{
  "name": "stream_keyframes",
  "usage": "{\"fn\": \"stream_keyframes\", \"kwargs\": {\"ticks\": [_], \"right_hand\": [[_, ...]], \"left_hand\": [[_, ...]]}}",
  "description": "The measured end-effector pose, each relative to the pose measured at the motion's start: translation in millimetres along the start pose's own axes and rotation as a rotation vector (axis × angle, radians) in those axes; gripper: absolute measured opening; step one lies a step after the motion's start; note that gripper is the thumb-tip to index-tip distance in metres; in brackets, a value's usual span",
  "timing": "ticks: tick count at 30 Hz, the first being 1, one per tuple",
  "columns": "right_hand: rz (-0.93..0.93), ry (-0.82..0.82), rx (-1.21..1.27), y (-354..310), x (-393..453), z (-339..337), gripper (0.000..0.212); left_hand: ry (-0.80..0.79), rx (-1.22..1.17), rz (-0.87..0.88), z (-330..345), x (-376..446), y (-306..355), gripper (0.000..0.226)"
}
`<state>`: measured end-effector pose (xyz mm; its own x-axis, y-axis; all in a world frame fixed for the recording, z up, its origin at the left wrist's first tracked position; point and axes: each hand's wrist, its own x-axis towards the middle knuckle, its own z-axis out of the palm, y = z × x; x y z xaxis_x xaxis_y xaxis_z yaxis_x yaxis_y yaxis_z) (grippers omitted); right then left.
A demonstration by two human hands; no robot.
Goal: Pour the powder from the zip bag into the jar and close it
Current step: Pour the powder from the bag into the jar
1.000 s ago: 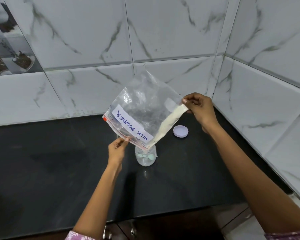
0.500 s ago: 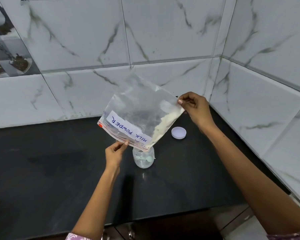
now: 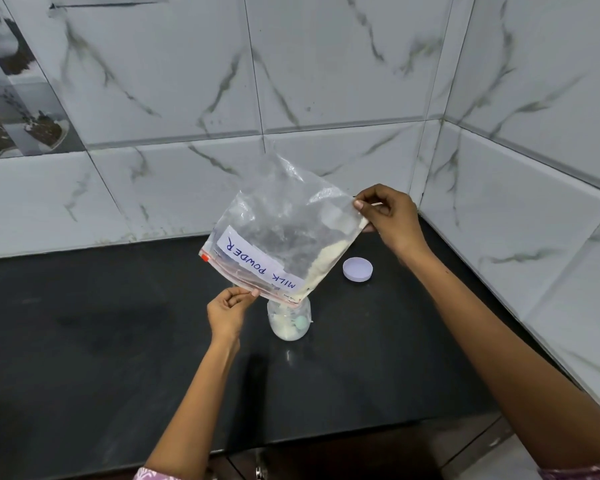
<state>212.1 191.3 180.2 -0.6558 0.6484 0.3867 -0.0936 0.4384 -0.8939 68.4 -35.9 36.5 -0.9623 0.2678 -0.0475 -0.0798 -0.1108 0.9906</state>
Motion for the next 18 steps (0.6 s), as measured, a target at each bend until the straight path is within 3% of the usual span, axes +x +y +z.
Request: {"fn": "stream_keyframes", "kwargs": {"ticks": [6, 10, 18], "right_hand": [[0.209, -0.116, 0.214, 11, -5, -3, 0.026], [0.289, -0.09, 0.377, 24, -15, -7, 0.039], [0.408, 0.022, 0.516, 54, -34, 2, 0.027]], "left_hand": [[-0.003, -0.02, 0.003, 1, -1, -1, 0.015], [-0.001, -0.029, 0.0, 1, -1, -1, 0.016], [0.0, -0.065, -0.007, 2, -3, -1, 0.014]]}}
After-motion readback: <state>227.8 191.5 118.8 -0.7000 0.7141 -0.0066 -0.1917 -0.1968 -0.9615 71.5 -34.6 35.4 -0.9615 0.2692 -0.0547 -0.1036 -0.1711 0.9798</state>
